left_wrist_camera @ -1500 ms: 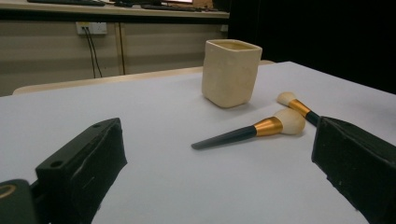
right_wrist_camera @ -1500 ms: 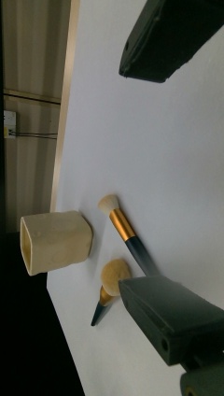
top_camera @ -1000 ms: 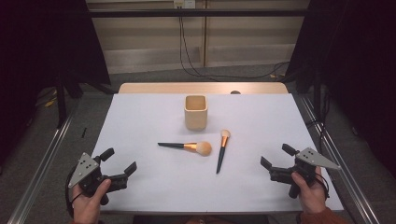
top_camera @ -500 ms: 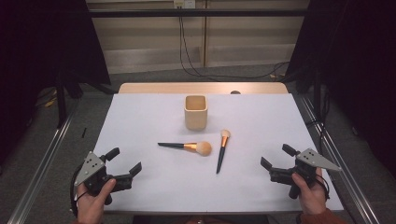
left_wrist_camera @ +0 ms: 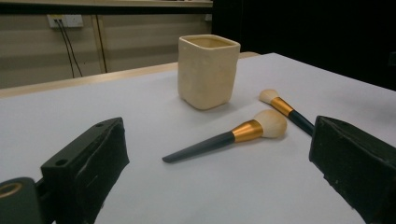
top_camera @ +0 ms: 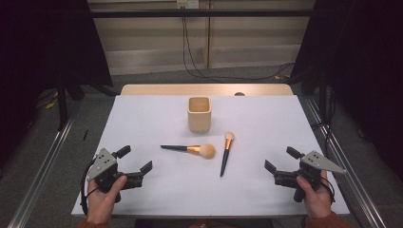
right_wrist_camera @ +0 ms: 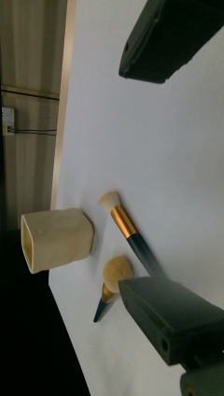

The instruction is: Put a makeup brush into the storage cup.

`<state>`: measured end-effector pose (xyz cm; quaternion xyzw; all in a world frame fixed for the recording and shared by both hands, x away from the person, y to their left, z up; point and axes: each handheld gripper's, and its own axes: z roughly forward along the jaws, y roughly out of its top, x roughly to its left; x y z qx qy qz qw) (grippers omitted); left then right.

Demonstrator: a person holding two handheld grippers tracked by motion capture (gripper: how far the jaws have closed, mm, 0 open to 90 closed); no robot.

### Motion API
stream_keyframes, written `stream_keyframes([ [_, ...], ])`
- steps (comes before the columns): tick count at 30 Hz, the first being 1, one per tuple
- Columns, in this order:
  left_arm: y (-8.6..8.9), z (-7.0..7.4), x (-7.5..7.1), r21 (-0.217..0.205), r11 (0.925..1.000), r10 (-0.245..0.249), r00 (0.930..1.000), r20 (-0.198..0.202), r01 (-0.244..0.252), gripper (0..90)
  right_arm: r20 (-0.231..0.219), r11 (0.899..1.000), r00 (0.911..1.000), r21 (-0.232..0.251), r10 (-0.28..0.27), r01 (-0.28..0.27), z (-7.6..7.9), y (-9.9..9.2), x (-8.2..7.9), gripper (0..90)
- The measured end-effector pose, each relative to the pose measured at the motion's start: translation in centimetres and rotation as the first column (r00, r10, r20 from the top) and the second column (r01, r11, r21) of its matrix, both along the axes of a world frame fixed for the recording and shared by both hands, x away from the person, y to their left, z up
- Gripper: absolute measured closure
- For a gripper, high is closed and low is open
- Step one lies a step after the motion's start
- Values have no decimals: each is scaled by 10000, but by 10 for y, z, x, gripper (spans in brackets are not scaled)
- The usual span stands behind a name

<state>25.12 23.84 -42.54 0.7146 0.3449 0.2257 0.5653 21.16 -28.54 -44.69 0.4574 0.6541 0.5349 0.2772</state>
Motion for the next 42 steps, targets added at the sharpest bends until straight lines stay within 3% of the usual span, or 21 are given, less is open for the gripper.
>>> stream_keyframes([
  [3,-2,2,11,116,9999,-45,9996,265,42,35,-34,10000,10000,-26,58,-58,-1,1,1,6],
  [14,-19,6,31,3,9999,-145,9999,1,145,35,-105,9998,9998,-89,165,-166,-1,3,1,3],
  [25,-45,13,45,76,9972,-748,9968,266,746,34,-132,9997,9996,-75,250,-251,-1,4,0,1],
  [30,-57,22,52,-79,9913,-1313,9907,358,1317,30,-159,9997,9996,-85,248,-249,-2,4,1,2],
  [35,-64,24,64,223,9879,-1546,9870,445,1538,28,-168,9997,9995,-51,259,-259,-1,3,0,2],
  [39,-66,18,74,83,9872,-1596,9871,157,1595,26,-174,9996,9994,-55,287,-288,-2,3,0,2],
  [40,-69,16,79,-13,9835,-1812,9834,-98,1812,26,-175,9995,9994,-63,295,-296,-2,3,0,2],
  [42,-72,16,81,6,9823,-1872,9822,-137,1872,26,-160,9995,9994,-92,302,-304,-2,4,0,2],
])
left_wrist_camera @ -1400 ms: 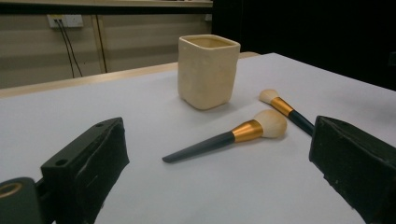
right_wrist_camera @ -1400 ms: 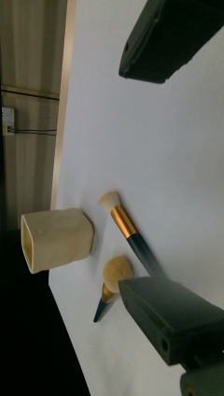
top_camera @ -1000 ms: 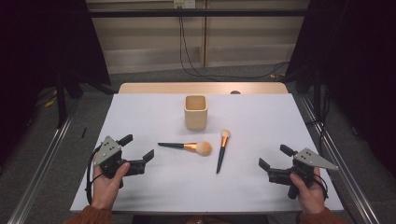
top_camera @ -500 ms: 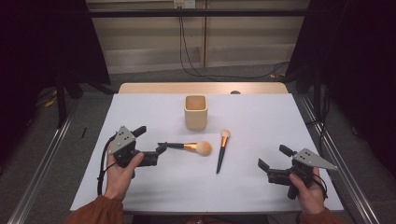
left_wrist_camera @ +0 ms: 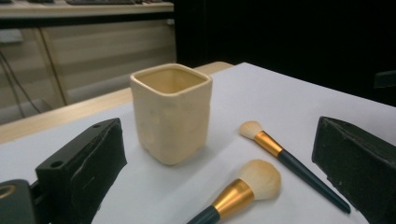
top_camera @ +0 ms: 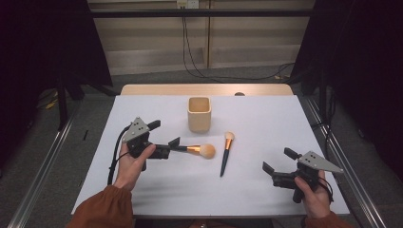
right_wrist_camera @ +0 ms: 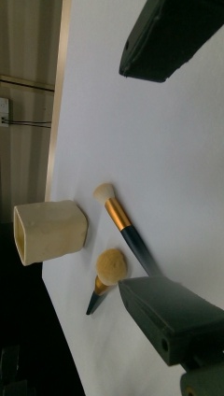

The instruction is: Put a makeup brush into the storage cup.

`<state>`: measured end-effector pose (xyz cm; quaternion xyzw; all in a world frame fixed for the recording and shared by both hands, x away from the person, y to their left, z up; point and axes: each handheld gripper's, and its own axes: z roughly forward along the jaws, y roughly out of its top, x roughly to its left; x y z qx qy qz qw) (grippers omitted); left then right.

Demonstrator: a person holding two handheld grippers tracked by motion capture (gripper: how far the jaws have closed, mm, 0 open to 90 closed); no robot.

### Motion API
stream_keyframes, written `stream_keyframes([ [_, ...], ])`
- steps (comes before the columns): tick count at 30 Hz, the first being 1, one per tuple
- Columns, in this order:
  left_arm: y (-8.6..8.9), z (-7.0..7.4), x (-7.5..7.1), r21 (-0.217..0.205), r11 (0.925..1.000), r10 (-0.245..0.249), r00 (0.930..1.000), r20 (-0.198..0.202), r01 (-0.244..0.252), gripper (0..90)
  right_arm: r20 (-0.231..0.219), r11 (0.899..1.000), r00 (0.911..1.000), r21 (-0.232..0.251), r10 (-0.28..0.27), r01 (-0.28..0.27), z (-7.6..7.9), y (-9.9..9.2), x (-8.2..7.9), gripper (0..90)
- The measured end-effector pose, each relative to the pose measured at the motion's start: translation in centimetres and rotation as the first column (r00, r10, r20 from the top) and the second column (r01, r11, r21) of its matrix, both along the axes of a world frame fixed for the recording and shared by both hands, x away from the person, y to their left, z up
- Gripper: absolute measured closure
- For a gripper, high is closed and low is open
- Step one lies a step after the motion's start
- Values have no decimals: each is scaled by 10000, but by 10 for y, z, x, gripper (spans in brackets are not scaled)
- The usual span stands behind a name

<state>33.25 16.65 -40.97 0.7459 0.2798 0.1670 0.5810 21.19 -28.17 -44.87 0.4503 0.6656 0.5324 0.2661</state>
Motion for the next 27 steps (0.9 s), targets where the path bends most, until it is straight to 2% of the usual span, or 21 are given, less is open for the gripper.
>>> stream_keyframes([
  [2,-4,0,4,-57,10000,-8,9999,116,8,25,5,10000,10000,-11,17,-17,0,0,0,2],
  [4,-8,0,8,-262,9997,-14,10000,41,15,18,-11,10000,10000,-15,0,0,0,0,0,2],
  [5,-11,1,10,-120,9999,26,9997,224,-24,16,-23,10000,10000,-58,3,-4,0,0,0,2],
  [7,-16,1,12,-271,9996,-34,9997,234,40,16,-32,10000,10000,-59,-6,6,-1,0,0,2],
  [11,-21,0,16,-170,9998,-114,9989,459,122,16,-55,10000,10000,-75,16,-16,-1,0,0,2],
  [12,-24,0,20,-126,9996,-263,9989,376,268,16,-55,10000,10000,-78,27,-28,-1,1,0,2],
  [14,-26,0,22,-34,9997,-242,9992,309,243,16,-58,10000,10000,-87,26,-26,-1,1,0,2],
  [16,-29,1,27,236,9997,-65,9997,249,59,17,-63,9999,10000,-99,22,-23,-1,1,1,2],
  [17,-30,1,32,272,9996,115,9999,109,-118,20,-50,9999,10000,-111,30,-31,-1,1,1,2],
  [20,-31,1,36,321,9993,179,9998,-62,-177,22,-25,9998,10000,-218,37,-37,-1,0,0,2],
  [25,-36,3,39,585,9980,-197,9991,-388,219,25,-98,9998,9999,-189,26,-28,-2,0,1,3],
  [27,-39,4,39,810,9945,-603,9954,-740,663,26,-111,9998,9999,-161,62,-64,-2,0,1,2],
])
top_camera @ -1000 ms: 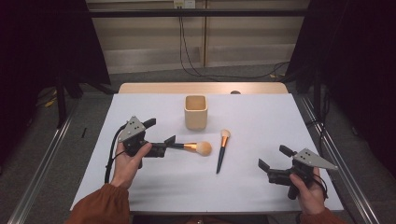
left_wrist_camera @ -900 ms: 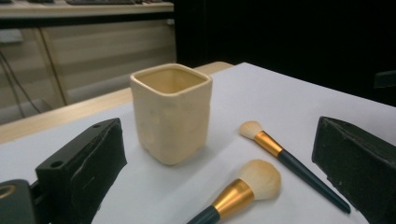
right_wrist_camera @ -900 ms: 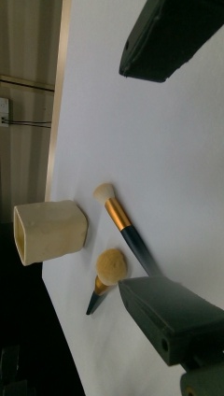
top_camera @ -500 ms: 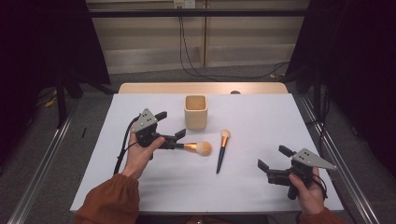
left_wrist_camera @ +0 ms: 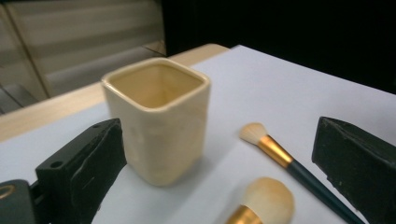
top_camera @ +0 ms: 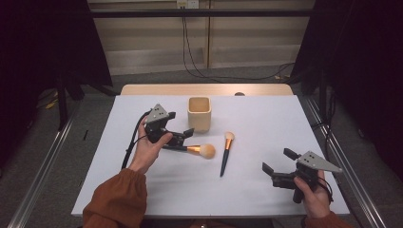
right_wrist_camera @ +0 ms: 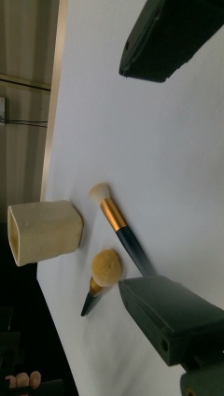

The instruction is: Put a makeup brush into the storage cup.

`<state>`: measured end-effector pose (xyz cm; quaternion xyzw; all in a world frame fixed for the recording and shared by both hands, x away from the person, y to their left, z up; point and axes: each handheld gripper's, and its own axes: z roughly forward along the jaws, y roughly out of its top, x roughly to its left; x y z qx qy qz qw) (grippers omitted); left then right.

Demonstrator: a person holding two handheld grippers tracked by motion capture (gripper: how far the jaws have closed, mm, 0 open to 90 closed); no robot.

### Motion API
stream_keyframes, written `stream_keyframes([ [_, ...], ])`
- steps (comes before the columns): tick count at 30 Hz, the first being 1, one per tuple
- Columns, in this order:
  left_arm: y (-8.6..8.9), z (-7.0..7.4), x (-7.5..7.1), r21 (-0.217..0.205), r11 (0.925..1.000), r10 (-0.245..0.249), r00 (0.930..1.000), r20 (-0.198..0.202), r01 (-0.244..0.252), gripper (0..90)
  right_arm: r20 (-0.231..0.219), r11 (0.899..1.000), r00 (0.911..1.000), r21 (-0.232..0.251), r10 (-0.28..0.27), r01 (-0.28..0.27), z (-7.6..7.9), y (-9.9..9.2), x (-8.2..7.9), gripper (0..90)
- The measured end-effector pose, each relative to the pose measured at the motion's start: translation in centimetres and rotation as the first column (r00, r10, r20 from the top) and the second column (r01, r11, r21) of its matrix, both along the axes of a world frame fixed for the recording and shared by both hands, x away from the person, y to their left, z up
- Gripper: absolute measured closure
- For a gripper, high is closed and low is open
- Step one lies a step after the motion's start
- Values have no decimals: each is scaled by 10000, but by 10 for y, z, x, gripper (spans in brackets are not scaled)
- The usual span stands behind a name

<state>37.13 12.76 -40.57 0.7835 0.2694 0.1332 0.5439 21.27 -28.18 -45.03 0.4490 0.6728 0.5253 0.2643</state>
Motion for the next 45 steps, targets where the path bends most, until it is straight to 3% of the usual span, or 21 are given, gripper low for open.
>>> stream_keyframes([
  [2,-2,0,0,454,9988,-192,9998,-78,196,25,-2,10000,10000,13,-24,24,0,0,0,3],
  [9,-9,4,4,1228,9903,-604,9971,-468,658,26,-2,10000,10000,-22,19,-19,0,0,0,3],
  [11,-12,4,5,1566,9843,-731,9954,-627,821,30,-19,10000,10000,0,4,-4,0,0,0,2],
  [14,-17,4,7,2323,9649,-1026,9901,-959,1225,31,-66,10000,10000,-2,20,-20,0,0,0,1],
  [15,-17,4,7,2323,9649,-1026,9901,-959,1225,32,-66,10000,10000,-2,20,-20,0,0,0,1],
  [18,-19,6,9,3080,9415,-1038,9872,-1211,1368,33,-67,10000,10000,-34,62,-62,-1,1,0,1],
  [20,-19,8,13,3593,9199,-1138,9838,-1383,1569,33,-75,10000,10000,-37,59,-60,-1,1,0,1],
  [21,-19,8,13,3593,9199,-1138,9838,-1383,1569,33,-84,10000,9999,-35,56,-56,-1,0,0,1],
  [23,-19,9,15,3835,9075,-1223,9812,-1490,1713,33,-84,10000,9999,-29,61,-61,-1,1,0,2],
  [25,-19,10,18,4141,8868,-1462,9746,-1695,2050,40,-77,10000,9999,-42,78,-78,-1,1,1,1],
  [26,-20,9,19,4032,8912,-1419,9719,-1880,2081,40,-119,9999,9998,-85,127,-128,-1,1,1,1],
  [27,-20,9,20,4181,8805,-1502,9680,-2009,2234,37,-119,9998,9998,-111,153,-155,-1,2,1,1],
  [28,-20,9,20,4181,8805,-1502,9680,-2009,2234,40,-127,9998,9998,-127,171,-173,-1,2,1,1],
  [32,-24,4,21,4612,8472,-1746,9581,-2272,2638,54,-143,9997,9997,-144,198,-200,-2,2,1,1],
  [33,-24,4,21,4612,8472,-1746,9581,-2272,2638,67,-143,9997,9997,-144,198,-200,-2,2,1,1],
  [34,-25,2,22,4828,8298,-1771,9525,-2479,2799,70,-177,9996,9996,-155,235,-238,-2,2,1,2],
  [35,-25,2,22,4828,8298,-1771,9525,-2479,2799,70,-177,9996,9996,-155,235,-238,-2,2,1,2],
  [38,-28,-1,23,5179,7888,-2054,9361,-2854,3310,65,-183,9994,9994,-195,280,-284,-2,3,1,1],
  [39,-31,-2,24,5388,7643,-2158,9280,-3038,3542,59,-186,9994,9994,-191,285,-288,-2,3,1,1],
  [42,-33,-4,25,5517,7548,-2112,9277,-3078,3548,64,-176,9994,9995,-190,280,-284,-2,3,1,1],
  [45,-35,-7,27,5674,7266,-2229,9140,-3389,3875,72,-194,9994,9994,-181,285,-288,-2,3,1,2],
])
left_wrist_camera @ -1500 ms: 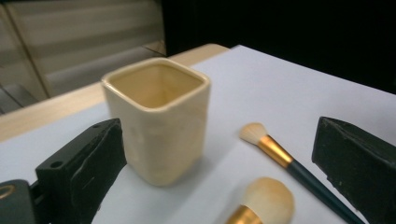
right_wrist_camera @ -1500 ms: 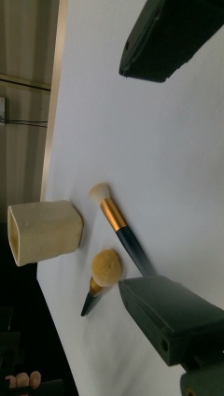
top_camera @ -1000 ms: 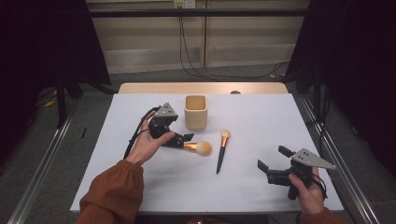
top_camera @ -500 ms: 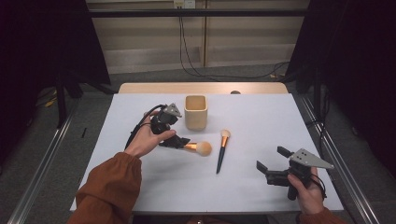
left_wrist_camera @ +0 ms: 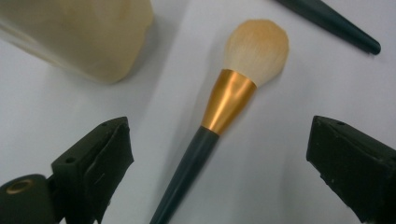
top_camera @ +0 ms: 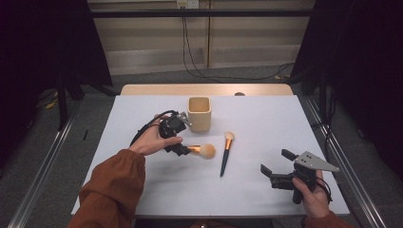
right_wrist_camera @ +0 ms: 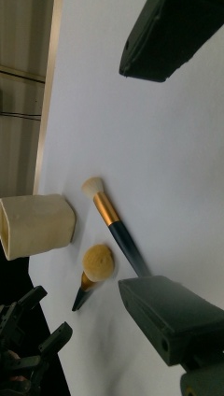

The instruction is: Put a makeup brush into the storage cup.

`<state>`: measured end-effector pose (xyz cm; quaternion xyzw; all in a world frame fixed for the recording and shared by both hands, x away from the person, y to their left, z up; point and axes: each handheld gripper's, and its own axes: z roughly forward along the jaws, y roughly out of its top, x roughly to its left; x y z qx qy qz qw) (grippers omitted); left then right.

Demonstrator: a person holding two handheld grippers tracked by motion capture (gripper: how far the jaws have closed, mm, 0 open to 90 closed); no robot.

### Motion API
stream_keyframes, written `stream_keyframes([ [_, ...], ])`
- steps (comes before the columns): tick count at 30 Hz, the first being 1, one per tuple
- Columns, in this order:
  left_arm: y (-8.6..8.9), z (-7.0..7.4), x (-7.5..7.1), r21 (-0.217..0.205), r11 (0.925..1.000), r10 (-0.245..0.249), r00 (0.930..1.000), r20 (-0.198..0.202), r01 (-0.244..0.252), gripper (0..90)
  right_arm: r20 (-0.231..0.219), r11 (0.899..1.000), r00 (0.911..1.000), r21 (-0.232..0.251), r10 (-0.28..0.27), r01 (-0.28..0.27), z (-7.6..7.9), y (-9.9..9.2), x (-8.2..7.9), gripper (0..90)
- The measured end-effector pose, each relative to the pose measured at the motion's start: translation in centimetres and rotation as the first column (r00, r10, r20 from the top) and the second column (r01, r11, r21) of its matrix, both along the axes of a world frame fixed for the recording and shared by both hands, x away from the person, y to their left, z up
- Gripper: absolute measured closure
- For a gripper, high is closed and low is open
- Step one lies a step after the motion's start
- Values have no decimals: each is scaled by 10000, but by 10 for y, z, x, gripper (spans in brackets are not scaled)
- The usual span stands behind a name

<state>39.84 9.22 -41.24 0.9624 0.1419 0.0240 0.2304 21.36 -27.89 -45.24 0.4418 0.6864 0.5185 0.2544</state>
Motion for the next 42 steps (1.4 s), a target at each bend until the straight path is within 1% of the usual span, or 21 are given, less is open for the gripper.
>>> stream_keyframes([
  [2,-3,-2,1,265,9996,-87,9999,-75,89,72,-46,10000,10000,10,9,-9,0,0,0,1],
  [9,-12,-13,2,571,9974,-418,9976,-550,449,86,-50,10000,10000,-15,39,-39,-1,1,0,1],
  [11,-14,-15,3,738,9949,-644,9963,-562,685,82,-44,10000,10000,-16,39,-39,-1,0,0,1],
  [13,-17,-17,3,878,9941,-594,9966,-578,644,82,-44,10000,10000,-17,42,-42,-1,0,0,1],
  [15,-18,-18,4,1151,9899,-782,9958,-482,833,82,-57,10000,10000,-26,56,-56,-1,1,0,1],
  [16,-19,-20,5,1269,9877,-840,9946,-602,911,82,-53,10000,10000,-31,61,-61,-1,1,0,2],
  [17,-20,-23,4,1190,9896,-729,9950,-678,807,83,-56,10000,10000,-52,74,-74,-1,1,0,2],
  [18,-20,-24,5,1355,9868,-816,9950,-580,888,85,-49,10000,10000,-62,55,-55,-1,1,0,2],
  [19,-20,-26,7,1543,9832,-875,9936,-708,976,82,-41,10000,10000,-31,21,-21,-1,0,0,2],
  [25,-21,-31,10,1652,9822,-766,9936,-831,895,105,-46,10000,10000,-68,57,-58,-1,1,0,2],
  [26,-21,-31,10,1616,9823,-805,9922,-952,952,123,-42,9999,10000,-80,64,-64,-1,1,0,2],
  [27,-22,-33,10,1647,9829,-702,9944,-791,824,135,-47,9999,10000,-81,65,-66,-1,1,0,2],
  [28,-23,-32,12,1828,9786,-800,9929,-877,950,152,-52,10000,10000,-60,52,-53,-1,1,0,2],
  [31,-24,-35,13,1775,9789,-853,9916,-969,1015,202,-52,10000,10000,-64,45,-46,-1,1,0,2],
  [34,-26,-37,16,1955,9722,-1068,9870,-1205,1291,256,-63,9999,10000,-81,61,-62,-1,1,0,2],
  [36,-27,-38,17,2014,9726,-950,9891,-1127,1164,274,-46,9999,10000,-86,56,-57,-1,1,0,3],
  [37,-27,-39,19,1964,9739,-900,9877,-1279,1141,274,-46,9999,10000,-86,56,-57,-1,1,0,3],
  [38,-27,-40,20,1876,9771,-775,9894,-1229,999,322,-49,9999,10000,-93,47,-48,-1,1,0,4],
  [39,-27,-39,23,1940,9743,-895,9873,-1310,1141,327,-50,9999,10000,-96,52,-52,-1,1,0,5],
  [41,-28,-39,22,1937,9750,-827,9869,-1384,1089,344,-30,9999,10000,-93,53,-53,-1,1,0,4],
  [42,-28,-39,22,2035,9716,-943,9863,-1351,1207,344,-30,9999,10000,-93,53,-53,-1,1,0,4],
])
